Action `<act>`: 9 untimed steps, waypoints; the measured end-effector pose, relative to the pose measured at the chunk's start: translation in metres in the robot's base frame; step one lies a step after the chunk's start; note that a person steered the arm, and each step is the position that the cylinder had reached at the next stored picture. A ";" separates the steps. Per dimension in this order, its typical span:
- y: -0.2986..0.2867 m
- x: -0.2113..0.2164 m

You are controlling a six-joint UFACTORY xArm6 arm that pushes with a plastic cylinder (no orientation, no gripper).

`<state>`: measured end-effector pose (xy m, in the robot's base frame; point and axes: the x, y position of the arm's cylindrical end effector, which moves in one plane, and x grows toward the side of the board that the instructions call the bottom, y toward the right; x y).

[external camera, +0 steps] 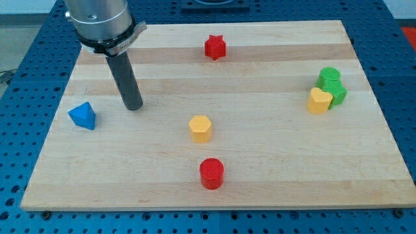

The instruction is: Slightly move the yellow hexagon to the right side of the board

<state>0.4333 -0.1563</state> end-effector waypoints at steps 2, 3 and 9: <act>0.000 0.071; 0.045 0.045; 0.157 0.076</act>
<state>0.5093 0.0005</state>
